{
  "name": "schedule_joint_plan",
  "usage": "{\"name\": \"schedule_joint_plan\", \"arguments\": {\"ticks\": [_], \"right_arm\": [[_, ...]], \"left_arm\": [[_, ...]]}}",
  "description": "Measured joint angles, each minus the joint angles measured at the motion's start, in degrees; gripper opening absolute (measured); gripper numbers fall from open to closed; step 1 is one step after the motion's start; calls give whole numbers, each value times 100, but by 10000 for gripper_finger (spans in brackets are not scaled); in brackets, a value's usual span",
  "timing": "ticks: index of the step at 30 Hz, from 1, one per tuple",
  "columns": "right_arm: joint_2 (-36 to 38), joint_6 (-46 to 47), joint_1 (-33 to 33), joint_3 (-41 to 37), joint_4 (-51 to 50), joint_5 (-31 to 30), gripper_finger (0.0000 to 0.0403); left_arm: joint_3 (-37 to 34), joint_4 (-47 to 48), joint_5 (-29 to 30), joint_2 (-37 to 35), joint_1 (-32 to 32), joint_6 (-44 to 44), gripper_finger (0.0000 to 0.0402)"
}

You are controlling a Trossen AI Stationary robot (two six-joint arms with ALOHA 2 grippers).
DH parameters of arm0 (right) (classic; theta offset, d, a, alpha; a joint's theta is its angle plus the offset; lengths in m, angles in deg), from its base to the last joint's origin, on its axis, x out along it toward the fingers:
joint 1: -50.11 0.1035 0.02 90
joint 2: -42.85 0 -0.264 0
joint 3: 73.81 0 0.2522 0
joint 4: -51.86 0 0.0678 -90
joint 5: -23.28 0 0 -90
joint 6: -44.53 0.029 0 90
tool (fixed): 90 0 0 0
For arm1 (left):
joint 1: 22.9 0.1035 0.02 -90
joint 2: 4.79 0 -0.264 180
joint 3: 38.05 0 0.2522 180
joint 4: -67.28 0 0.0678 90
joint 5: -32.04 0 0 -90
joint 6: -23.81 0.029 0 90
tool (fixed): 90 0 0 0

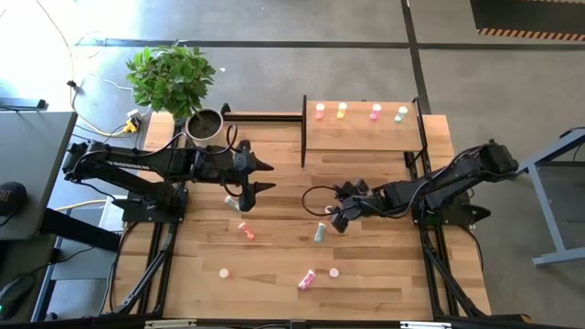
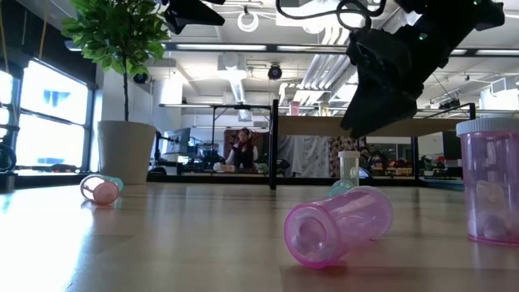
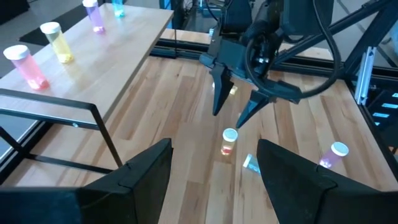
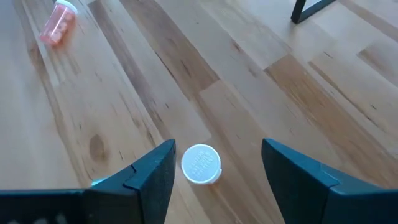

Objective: Pick and place medicine bottles onto shelf by color
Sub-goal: Put the left yellow medicine bottle aligned with the other yellow medicine bottle on the shelf

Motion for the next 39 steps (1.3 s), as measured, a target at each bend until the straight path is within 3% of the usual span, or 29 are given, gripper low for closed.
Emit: {"name": "schedule_joint_plan", "arguments": {"ticks": [17,32,39], "right_arm": [[-937,-29,2,11,524,240,224],[-971,135,2,13,553,192,119],[-968,279,2,13,723,195,100]], "left_arm": [[0,0,149,2,9,0,227],[0,2,149,4,9,0,227],[0,2,146,4,9,2,227]]}}
